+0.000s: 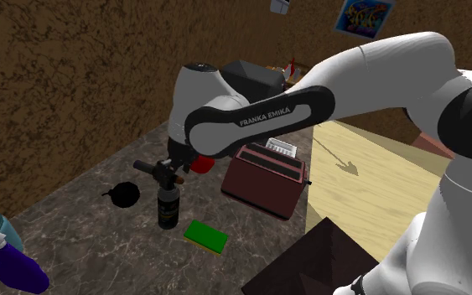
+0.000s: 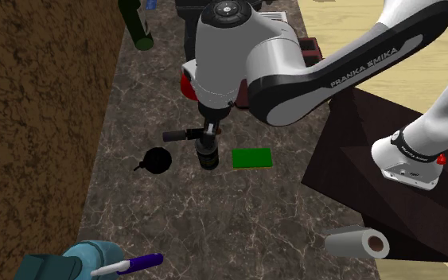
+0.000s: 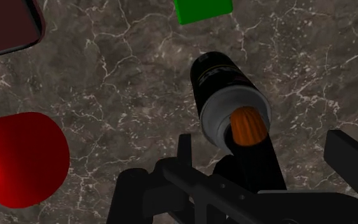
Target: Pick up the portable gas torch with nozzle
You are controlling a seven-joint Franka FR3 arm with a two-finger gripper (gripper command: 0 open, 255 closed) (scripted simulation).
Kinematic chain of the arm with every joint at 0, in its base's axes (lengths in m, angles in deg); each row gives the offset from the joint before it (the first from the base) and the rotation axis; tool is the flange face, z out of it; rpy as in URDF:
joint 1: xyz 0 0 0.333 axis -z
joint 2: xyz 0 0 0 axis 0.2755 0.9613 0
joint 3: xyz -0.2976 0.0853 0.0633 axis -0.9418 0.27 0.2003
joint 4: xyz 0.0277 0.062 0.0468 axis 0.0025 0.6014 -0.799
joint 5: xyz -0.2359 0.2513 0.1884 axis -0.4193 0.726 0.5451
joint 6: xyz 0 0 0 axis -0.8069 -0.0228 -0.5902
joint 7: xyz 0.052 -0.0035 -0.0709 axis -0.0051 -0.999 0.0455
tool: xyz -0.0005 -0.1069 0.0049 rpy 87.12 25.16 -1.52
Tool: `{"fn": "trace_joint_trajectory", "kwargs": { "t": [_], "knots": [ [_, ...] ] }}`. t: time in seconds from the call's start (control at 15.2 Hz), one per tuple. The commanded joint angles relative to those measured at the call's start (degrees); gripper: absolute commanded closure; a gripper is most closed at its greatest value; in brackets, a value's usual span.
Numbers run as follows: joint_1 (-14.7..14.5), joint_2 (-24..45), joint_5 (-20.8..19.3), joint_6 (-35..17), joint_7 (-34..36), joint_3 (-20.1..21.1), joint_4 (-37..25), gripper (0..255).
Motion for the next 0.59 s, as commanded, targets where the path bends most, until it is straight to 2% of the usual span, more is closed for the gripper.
{"fn": "trace_joint_trajectory", "kwargs": {
  "t": [0.0,0.2,0.26,0.53],
  "knots": [
    [0.0,0.8,-0.3,-1.4,0.1,-0.1,0.6,0],
    [-0.1,1.4,-0.6,-2.5,0.2,-0.3,1.1,0],
    [-0.1,1.4,-0.6,-2.5,0.1,-0.3,1.1,255],
    [-0.1,1.5,-0.6,-2.4,0.2,-0.3,1.0,255]
  ]
}}
